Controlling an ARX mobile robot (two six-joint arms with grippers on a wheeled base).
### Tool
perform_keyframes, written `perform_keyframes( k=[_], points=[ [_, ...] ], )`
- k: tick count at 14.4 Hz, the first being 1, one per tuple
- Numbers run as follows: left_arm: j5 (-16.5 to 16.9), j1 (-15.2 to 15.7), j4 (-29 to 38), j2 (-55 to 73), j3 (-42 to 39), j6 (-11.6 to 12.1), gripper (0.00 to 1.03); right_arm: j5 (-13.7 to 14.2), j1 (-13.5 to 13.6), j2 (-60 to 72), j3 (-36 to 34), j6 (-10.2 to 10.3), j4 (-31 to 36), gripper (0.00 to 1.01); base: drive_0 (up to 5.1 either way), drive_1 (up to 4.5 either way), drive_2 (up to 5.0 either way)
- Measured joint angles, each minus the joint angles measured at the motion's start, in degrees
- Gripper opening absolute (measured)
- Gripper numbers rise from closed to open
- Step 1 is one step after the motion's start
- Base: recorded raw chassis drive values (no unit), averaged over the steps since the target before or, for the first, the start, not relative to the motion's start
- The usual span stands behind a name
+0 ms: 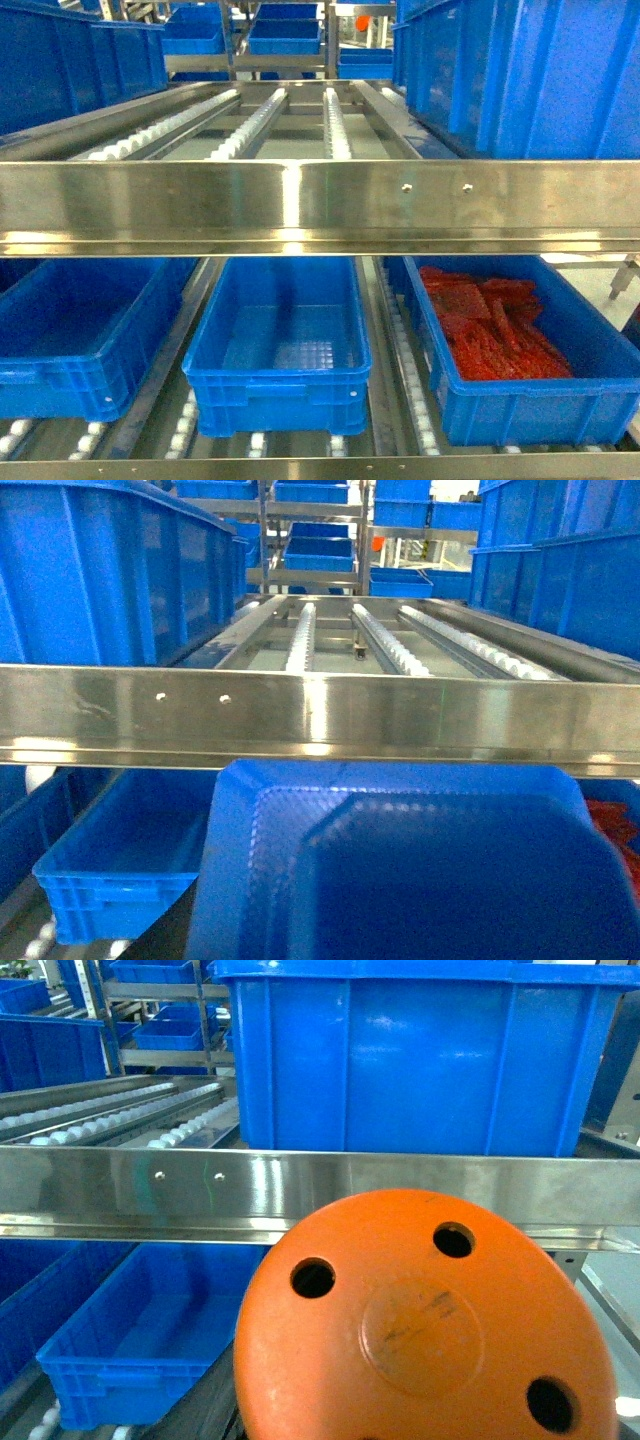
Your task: Sort blue parts and orange caps into right shelf containers
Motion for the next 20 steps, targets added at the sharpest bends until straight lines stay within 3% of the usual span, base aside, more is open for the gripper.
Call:
perform_keyframes(
  k=[16,20],
  points=[
    [0.0,0.0,0.0,0.0,0.0,0.0,0.43,0.0,0.0,0.0,0.0,0.0,0.0,0.45,-4.9,2.46,2.5],
    [-0.1,0.0,0.3,0.0,0.0,0.0,0.43,-0.2,0.0,0.0,0.0,0.0,-0.2,0.45,0.0,0.00,0.0]
  ],
)
